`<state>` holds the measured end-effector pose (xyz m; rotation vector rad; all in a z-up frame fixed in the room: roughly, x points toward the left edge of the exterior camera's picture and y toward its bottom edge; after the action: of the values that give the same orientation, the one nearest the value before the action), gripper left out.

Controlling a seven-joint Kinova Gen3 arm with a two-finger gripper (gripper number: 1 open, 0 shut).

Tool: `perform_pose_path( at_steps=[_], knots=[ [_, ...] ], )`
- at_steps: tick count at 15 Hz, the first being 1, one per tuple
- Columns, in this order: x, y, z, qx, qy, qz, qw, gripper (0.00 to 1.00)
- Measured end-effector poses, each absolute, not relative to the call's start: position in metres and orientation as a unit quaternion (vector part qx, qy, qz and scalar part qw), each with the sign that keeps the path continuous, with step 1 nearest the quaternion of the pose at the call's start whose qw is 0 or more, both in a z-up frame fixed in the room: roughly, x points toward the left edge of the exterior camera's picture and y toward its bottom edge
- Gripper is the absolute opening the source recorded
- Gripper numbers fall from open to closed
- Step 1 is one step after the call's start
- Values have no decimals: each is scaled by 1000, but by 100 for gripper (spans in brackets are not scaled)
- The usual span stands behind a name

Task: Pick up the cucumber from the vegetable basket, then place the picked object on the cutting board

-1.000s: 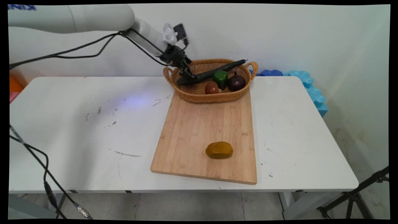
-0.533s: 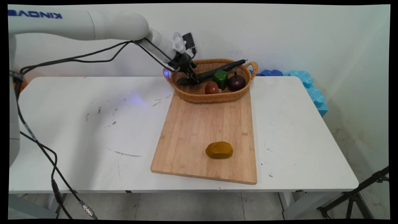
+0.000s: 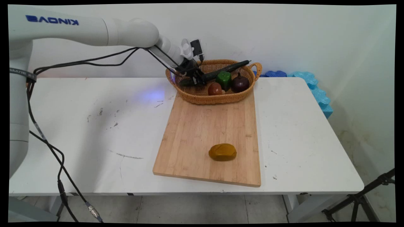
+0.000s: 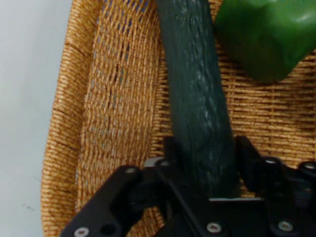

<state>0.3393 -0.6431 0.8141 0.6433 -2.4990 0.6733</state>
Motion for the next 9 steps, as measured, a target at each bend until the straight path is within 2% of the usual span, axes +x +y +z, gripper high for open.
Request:
perform_pose_path(
  at_steps=[9],
  knots=[
    [338,-641,815,241,-906,250,241,0]
  ],
)
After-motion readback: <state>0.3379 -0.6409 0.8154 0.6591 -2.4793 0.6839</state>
